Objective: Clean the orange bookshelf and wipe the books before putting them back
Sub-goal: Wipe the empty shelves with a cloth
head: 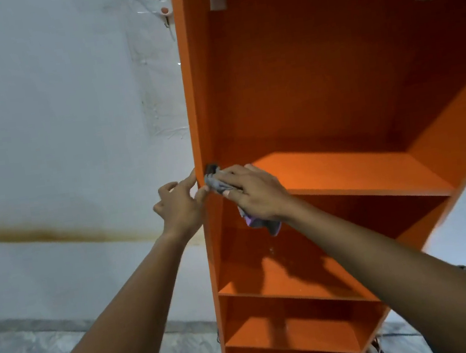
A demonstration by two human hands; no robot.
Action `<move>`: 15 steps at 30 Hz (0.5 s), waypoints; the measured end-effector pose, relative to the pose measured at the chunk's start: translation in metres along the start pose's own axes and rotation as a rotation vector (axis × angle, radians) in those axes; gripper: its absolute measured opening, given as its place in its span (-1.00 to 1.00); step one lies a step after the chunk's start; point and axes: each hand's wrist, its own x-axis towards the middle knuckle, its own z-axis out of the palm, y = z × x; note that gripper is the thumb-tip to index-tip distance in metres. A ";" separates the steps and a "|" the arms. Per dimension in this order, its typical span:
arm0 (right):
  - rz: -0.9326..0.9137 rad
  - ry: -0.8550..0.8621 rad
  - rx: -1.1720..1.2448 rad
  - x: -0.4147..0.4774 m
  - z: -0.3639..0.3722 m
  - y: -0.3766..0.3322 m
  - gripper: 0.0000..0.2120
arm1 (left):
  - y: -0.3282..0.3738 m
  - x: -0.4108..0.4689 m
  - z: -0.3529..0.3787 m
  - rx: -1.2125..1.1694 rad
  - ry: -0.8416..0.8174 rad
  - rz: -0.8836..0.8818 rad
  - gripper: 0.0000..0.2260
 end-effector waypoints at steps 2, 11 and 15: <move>-0.063 0.117 -0.067 -0.017 0.011 -0.003 -0.60 | -0.005 -0.023 -0.004 0.091 0.075 0.079 -0.58; 0.158 0.320 -0.536 -0.095 -0.005 0.073 -0.51 | 0.061 -0.082 0.054 0.452 -0.058 0.481 -0.15; 0.304 0.330 -0.620 -0.152 -0.037 0.129 -0.38 | 0.103 -0.099 0.087 0.480 -0.133 0.467 -0.13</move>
